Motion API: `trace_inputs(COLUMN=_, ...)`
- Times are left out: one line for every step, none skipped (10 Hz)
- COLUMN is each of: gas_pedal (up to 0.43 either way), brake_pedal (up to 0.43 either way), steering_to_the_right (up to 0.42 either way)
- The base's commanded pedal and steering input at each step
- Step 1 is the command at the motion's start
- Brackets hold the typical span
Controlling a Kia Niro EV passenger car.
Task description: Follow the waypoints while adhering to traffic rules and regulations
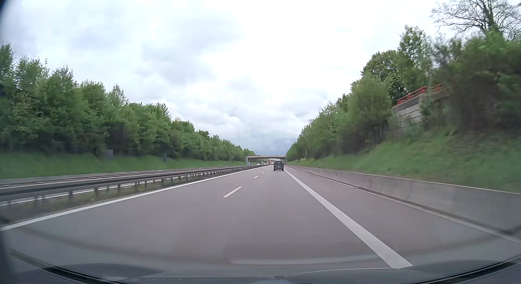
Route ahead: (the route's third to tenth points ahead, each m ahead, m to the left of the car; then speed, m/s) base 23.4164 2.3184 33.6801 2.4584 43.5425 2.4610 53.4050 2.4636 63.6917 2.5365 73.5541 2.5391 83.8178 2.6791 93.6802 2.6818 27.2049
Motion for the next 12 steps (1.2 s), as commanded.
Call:
trace_inputs(gas_pedal=0.228, brake_pedal=0.012, steering_to_the_right=0.000)
trace_inputs(gas_pedal=0.228, brake_pedal=0.012, steering_to_the_right=0.000)
trace_inputs(gas_pedal=0.228, brake_pedal=0.012, steering_to_the_right=0.001)
trace_inputs(gas_pedal=0.228, brake_pedal=0.012, steering_to_the_right=0.001)
trace_inputs(gas_pedal=0.228, brake_pedal=0.012, steering_to_the_right=0.001)
trace_inputs(gas_pedal=0.228, brake_pedal=0.006, steering_to_the_right=0.001)
trace_inputs(gas_pedal=0.228, brake_pedal=0.006, steering_to_the_right=0.001)
trace_inputs(gas_pedal=0.228, brake_pedal=0.012, steering_to_the_right=0.000)
trace_inputs(gas_pedal=0.228, brake_pedal=0.012, steering_to_the_right=0.000)
trace_inputs(gas_pedal=0.228, brake_pedal=0.012, steering_to_the_right=0.000)
trace_inputs(gas_pedal=0.228, brake_pedal=0.012, steering_to_the_right=0.000)
trace_inputs(gas_pedal=0.228, brake_pedal=0.012, steering_to_the_right=-0.001)
